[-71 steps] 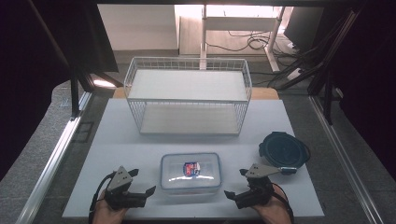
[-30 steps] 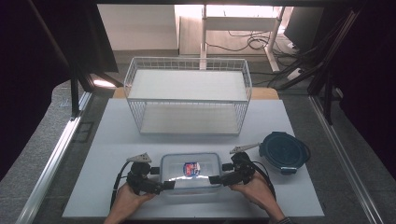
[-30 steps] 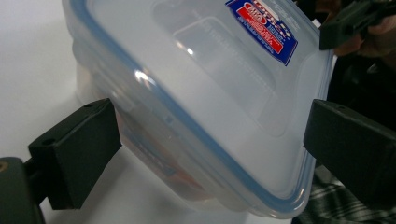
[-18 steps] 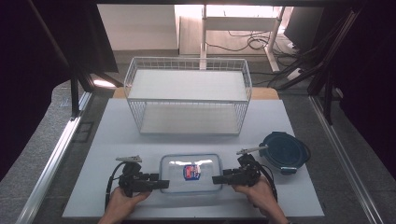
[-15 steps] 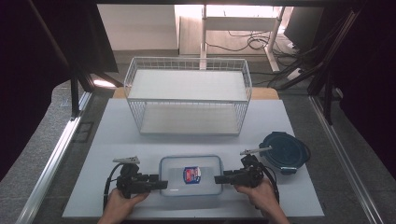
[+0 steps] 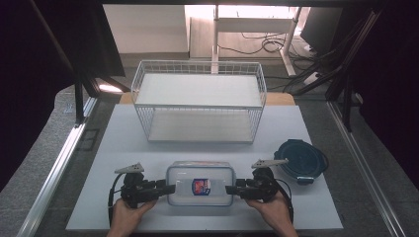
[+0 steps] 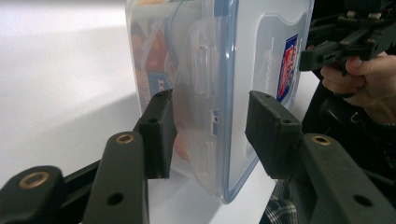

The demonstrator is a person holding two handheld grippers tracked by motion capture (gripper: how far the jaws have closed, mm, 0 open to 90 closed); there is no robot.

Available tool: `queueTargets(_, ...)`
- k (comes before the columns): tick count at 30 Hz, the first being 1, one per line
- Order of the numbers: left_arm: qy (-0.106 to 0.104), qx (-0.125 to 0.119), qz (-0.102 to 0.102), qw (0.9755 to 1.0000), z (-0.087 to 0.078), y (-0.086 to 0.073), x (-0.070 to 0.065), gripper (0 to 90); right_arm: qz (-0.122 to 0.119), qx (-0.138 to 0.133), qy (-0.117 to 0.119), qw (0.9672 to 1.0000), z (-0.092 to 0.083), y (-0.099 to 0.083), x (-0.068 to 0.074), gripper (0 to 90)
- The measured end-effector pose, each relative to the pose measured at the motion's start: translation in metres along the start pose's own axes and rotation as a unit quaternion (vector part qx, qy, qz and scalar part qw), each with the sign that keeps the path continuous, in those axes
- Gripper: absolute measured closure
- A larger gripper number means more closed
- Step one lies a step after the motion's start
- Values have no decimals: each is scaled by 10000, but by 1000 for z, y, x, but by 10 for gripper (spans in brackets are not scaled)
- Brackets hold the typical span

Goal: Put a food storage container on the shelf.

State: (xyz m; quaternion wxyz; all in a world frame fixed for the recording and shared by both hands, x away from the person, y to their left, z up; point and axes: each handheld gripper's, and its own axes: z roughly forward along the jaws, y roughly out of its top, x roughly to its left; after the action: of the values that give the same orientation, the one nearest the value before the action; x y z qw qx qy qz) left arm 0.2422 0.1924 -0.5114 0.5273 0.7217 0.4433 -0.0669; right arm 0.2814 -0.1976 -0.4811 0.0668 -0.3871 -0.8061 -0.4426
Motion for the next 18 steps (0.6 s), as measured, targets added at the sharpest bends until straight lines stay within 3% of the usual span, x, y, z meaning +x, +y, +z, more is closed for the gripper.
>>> queueTargets(6,-65,-123,128,9998,-6,9,-3,540,-179,-224,18,9996,-5,7,3,496)
queueTargets(11,-247,-231,186,9993,-14,21,-3,555,-352,-412,71,9985,-12,20,5,497)
queueTargets(18,-201,-283,320,9989,-20,39,-7,557,-443,-611,91,9971,-19,39,7,497)
